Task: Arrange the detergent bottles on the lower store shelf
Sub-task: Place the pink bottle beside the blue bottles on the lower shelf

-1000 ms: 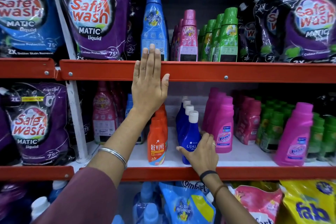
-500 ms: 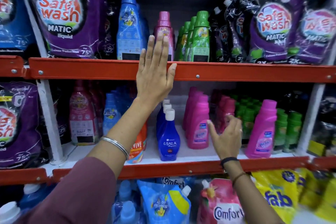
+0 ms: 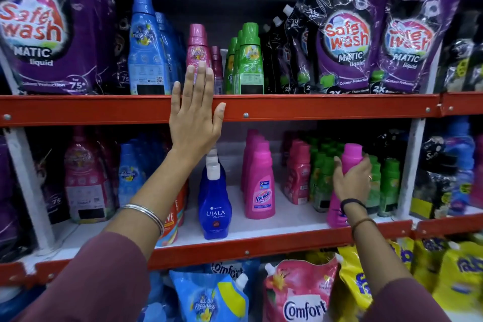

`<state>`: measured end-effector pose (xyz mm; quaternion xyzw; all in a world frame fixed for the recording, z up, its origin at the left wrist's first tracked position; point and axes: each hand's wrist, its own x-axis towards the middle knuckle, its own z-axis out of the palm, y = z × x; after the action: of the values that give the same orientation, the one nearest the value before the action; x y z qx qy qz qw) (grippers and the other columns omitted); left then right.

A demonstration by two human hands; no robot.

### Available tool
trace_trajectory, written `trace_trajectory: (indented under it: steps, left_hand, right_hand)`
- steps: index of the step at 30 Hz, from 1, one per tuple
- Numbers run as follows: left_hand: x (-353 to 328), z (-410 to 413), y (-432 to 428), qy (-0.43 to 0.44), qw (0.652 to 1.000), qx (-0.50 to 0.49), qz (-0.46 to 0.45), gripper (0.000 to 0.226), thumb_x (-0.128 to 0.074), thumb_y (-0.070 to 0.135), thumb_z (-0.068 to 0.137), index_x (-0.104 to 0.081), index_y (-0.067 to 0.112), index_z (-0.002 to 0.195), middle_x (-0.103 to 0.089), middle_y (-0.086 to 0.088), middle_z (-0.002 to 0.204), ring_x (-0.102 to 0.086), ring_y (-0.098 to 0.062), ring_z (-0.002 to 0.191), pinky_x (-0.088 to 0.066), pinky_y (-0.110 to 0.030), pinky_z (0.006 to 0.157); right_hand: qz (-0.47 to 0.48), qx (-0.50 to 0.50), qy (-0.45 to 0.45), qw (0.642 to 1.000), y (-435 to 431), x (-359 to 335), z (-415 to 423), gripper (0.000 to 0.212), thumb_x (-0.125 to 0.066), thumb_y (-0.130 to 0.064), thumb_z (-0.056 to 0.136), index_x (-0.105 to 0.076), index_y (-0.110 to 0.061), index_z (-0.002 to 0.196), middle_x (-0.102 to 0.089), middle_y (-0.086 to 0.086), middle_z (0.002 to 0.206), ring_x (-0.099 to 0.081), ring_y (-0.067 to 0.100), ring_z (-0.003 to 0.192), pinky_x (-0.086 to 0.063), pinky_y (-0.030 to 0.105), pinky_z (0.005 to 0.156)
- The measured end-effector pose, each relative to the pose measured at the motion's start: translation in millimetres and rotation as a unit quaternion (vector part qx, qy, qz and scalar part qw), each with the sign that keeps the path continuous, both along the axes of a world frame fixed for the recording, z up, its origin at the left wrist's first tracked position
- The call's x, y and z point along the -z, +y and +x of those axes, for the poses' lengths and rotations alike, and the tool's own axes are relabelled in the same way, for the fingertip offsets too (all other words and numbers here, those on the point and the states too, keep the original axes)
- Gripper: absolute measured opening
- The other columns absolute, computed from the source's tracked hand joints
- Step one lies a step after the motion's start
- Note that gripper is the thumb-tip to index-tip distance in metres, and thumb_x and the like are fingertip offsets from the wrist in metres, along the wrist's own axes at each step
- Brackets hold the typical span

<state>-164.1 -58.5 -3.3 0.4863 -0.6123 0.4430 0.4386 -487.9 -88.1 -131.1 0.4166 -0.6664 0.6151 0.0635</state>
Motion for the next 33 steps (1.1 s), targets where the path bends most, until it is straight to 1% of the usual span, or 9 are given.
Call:
trace_trajectory:
  steps: [2,4,8,10,15,18,23,28,33]
  left_hand:
    - [0,0,0,-0.001,1.0,-0.006,-0.002,0.063,-0.025,0.042,0.101,-0.01,0.011,0.154,-0.014,-0.01,0.162,-0.008,-0.024,0.15,0.005,-0.039,0.12]
    - [0,-1,0,0.0,1.0,-0.012,-0.005,0.063,-0.024,0.042,0.101,-0.009,0.011,0.154,-0.013,-0.009,0.163,-0.007,-0.024,0.15,0.008,-0.038,0.12]
    - [-1,-1,0,-0.001,1.0,-0.014,-0.01,0.063,-0.024,0.042,0.101,-0.01,0.01,0.153,-0.014,-0.01,0.162,-0.008,-0.025,0.15,0.012,-0.035,0.119]
    - [-1,-1,-1,-0.003,1.0,-0.013,-0.013,0.063,-0.025,0.042,0.101,-0.01,0.01,0.153,-0.014,-0.01,0.162,-0.008,-0.025,0.149,0.012,-0.035,0.119]
    - [1,3,-3,-0.021,0.999,-0.021,-0.02,0.062,-0.024,0.043,0.102,-0.01,0.011,0.153,-0.015,-0.011,0.162,-0.009,-0.025,0.149,0.007,-0.037,0.119]
    - [3,8,-1,-0.028,0.999,-0.019,-0.028,0.062,-0.024,0.043,0.102,-0.012,0.012,0.153,-0.017,-0.01,0.162,-0.01,-0.023,0.149,0.003,-0.038,0.12]
    - [8,24,2,-0.023,0.999,-0.028,-0.031,0.062,-0.022,0.045,0.102,-0.012,0.012,0.154,-0.017,-0.009,0.162,-0.012,-0.023,0.15,0.009,-0.033,0.12]
    - [9,32,2,-0.03,0.999,-0.025,-0.038,0.062,-0.027,0.044,0.102,-0.016,0.012,0.153,-0.019,-0.008,0.161,-0.014,-0.022,0.149,0.006,-0.034,0.12]
    - [12,32,0,-0.024,0.999,-0.019,-0.041,0.061,-0.03,0.044,0.102,-0.017,0.013,0.153,-0.02,-0.008,0.161,-0.014,-0.022,0.149,0.003,-0.035,0.121]
  right_hand:
    - [-0.003,0.001,0.011,1.0,1,1,-3,0.063,-0.051,-0.04,0.089,-0.032,0.005,0.129,-0.045,0.031,0.126,-0.049,0.048,0.11,-0.045,0.054,0.085]
    - [-0.004,0.0,0.024,1.0,3,0,-6,0.057,-0.054,-0.039,0.088,-0.038,0.003,0.122,-0.049,0.029,0.12,-0.053,0.047,0.102,-0.047,0.052,0.077]
    - [0.001,-0.033,0.067,0.997,12,-6,-4,0.051,-0.066,-0.037,0.081,-0.046,0.001,0.109,-0.056,0.026,0.107,-0.057,0.042,0.092,-0.043,0.043,0.068]
    - [0.0,-0.05,0.072,0.996,18,-9,2,0.05,-0.069,-0.035,0.079,-0.048,0.001,0.107,-0.057,0.024,0.103,-0.058,0.04,0.09,-0.039,0.038,0.066]
    - [-0.02,-0.086,0.067,0.994,29,-20,38,0.051,-0.073,-0.04,0.074,-0.053,-0.002,0.101,-0.063,0.023,0.094,-0.06,0.039,0.086,-0.038,0.037,0.064]
    - [-0.027,-0.118,0.068,0.99,32,-27,67,0.053,-0.075,-0.043,0.07,-0.056,-0.004,0.1,-0.066,0.022,0.094,-0.061,0.039,0.087,-0.043,0.04,0.065]
    - [-0.025,-0.169,0.05,0.984,30,-24,111,0.054,-0.073,-0.049,0.069,-0.055,-0.006,0.097,-0.067,0.02,0.087,-0.062,0.037,0.082,-0.05,0.043,0.066]
    - [-0.025,-0.178,0.046,0.983,30,-19,139,0.057,-0.074,-0.044,0.071,-0.053,-0.004,0.107,-0.066,0.019,0.1,-0.06,0.034,0.094,-0.043,0.034,0.071]
    - [-0.016,-0.157,0.049,0.986,27,-15,145,0.063,-0.074,-0.048,0.069,-0.052,-0.006,0.109,-0.065,0.017,0.106,-0.061,0.035,0.098,-0.045,0.037,0.073]
